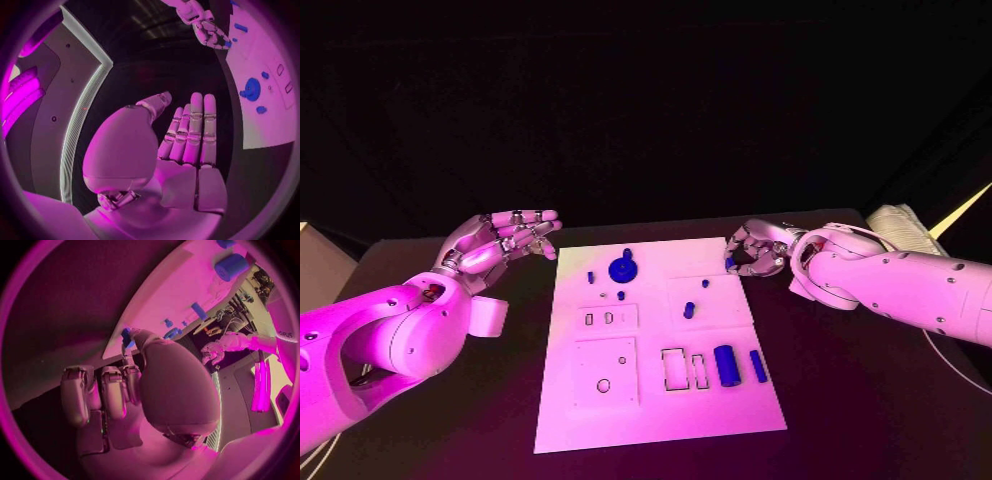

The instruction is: Assemble the parts on the task board

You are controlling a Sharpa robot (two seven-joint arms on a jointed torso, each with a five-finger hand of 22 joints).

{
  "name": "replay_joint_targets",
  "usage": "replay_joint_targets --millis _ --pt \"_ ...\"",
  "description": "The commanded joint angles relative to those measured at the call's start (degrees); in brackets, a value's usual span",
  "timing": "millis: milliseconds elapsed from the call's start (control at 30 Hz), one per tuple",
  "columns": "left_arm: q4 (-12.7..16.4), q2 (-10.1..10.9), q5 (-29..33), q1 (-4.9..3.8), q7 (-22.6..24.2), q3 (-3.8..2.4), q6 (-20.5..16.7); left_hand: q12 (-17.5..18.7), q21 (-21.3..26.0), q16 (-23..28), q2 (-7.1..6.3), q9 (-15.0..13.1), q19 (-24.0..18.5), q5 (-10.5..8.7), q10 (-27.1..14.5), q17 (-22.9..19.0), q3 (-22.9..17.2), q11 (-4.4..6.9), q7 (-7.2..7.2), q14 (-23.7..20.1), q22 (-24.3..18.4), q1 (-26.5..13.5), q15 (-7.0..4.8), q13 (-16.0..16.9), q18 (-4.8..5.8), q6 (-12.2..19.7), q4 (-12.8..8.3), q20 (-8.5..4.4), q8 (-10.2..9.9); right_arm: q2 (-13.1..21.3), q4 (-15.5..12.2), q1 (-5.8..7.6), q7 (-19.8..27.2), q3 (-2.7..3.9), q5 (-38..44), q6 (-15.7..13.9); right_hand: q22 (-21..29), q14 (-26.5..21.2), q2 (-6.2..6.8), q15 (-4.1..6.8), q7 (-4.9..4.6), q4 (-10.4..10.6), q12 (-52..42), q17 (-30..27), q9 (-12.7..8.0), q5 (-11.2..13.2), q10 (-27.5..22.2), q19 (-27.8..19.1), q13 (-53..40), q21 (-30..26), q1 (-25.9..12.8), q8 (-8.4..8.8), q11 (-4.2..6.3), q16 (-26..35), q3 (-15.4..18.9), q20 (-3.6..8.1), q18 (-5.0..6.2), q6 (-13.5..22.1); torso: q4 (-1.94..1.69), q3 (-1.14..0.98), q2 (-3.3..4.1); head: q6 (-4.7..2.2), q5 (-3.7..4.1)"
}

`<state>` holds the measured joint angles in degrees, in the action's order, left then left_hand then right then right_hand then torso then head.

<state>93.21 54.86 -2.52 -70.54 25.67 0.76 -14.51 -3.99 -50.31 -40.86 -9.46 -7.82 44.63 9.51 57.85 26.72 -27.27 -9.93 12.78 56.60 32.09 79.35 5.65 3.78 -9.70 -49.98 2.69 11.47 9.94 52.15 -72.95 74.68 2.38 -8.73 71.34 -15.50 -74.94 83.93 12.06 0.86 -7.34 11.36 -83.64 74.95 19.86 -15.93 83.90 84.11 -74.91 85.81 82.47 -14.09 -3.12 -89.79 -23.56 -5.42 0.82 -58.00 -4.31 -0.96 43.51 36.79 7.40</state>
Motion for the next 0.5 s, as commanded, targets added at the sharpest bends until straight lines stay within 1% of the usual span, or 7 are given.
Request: replay_joint_targets --millis 33,233,367,433,500 --pt "0.08 -0.03 -0.22 -0.05 0.23 -0.04 1.04 0.1 -0.15 -0.36 0.23 0.05 -0.36 -0.32 -0.55 -0.07 -0.25 0.0 0.71 -0.34 0.08 -0.57 0.14 0.01 -0.67 0.11 0.04 -0.08 -0.38 -0.11 -0.03 -0.08 0.71 -0.05 0.61 0.45 -11.91 6.07 -0.48 0.61 0.6 -0.17 -0.44 15.05 0.87 0.63 0.05 3.7 -8.6 0.44 -0.7 -1.28 0.77 -0.21 -0.67 0.63 0.25 -0.96 -0.03 -0.02 0.0 0.0 0.0" --pt "-0.12 -0.19 -0.4 -0.04 0.27 -0.03 1.1 0.1 -0.15 -0.36 0.23 0.05 -0.36 -0.32 -0.55 -0.07 -0.25 0.0 0.71 -0.34 0.08 -0.57 0.14 0.01 -0.67 0.11 0.04 -0.08 -0.38 -0.23 -0.24 -0.08 1.13 -0.05 0.61 -1.03 -12.26 6.07 -1.07 1.34 1.38 -0.61 -0.8 15.05 1.6 2.97 0.57 3.94 -9.04 0.79 -1.99 -2.98 1.46 -0.21 -1.05 1.35 0.14 -1.19 0.03 0.01 0.04 -0.01 0.02" --pt "-0.52 -0.57 -0.49 -0.01 0.26 -0.01 1.2 0.1 -0.15 -0.36 0.23 0.05 -0.36 -0.32 -0.55 -0.07 -0.25 0.0 0.71 -0.34 0.08 -0.57 0.14 0.01 -0.67 0.11 0.04 -0.08 -0.38 -0.31 -0.57 -0.08 0.17 -0.05 0.61 -4.14 -12.37 6.07 -1.09 1.44 1.5 -0.63 -0.86 15.05 1.71 3.18 0.67 4.02 -9.12 0.93 -2.26 -3.27 1.56 -0.21 -1.05 1.45 0.1 -1.23 0.1 0.08 0.08 0.04 0.2" --pt "-0.72 -0.76 -0.51 0.01 0.27 0.01 1.24 0.1 -0.15 -0.36 0.23 0.05 -0.36 -0.32 -0.55 -0.07 -0.25 0.0 0.71 -0.34 0.08 -0.57 0.14 0.01 -0.67 0.11 0.04 -0.08 -0.38 -0.3 -0.96 -0.09 -0.61 -0.04 0.57 -6.27 -12.57 6.07 -1.25 1.48 1.56 -0.72 -0.87 15.05 1.78 3.19 0.7 4.16 -9.13 1.16 -2.25 -3.44 1.64 -0.21 -1.19 1.5 0.03 -1.24 0.08 0.09 0.09 0.13 0.24" --pt "-0.84 -0.87 -0.52 0.02 0.3 0.02 1.25 0.09 -0.22 -0.41 0.25 0.06 -0.46 -0.33 -0.58 -0.1 -0.24 -0.01 0.72 -0.38 0.12 -0.64 0.16 0.01 -0.67 0.12 0.08 -0.05 -0.39 -0.24 -1.61 -0.07 -1.49 -0.01 0.51 -7.94 -12.75 6.07 -1.3 1.49 1.57 -0.79 -0.8 15.05 1.8 3.15 0.63 4.29 -9.06 1.38 -2.22 -3.49 1.68 -0.21 -1.26 1.52 -0.03 -1.2 0.03 0.03 0.0 0.17 0.14"
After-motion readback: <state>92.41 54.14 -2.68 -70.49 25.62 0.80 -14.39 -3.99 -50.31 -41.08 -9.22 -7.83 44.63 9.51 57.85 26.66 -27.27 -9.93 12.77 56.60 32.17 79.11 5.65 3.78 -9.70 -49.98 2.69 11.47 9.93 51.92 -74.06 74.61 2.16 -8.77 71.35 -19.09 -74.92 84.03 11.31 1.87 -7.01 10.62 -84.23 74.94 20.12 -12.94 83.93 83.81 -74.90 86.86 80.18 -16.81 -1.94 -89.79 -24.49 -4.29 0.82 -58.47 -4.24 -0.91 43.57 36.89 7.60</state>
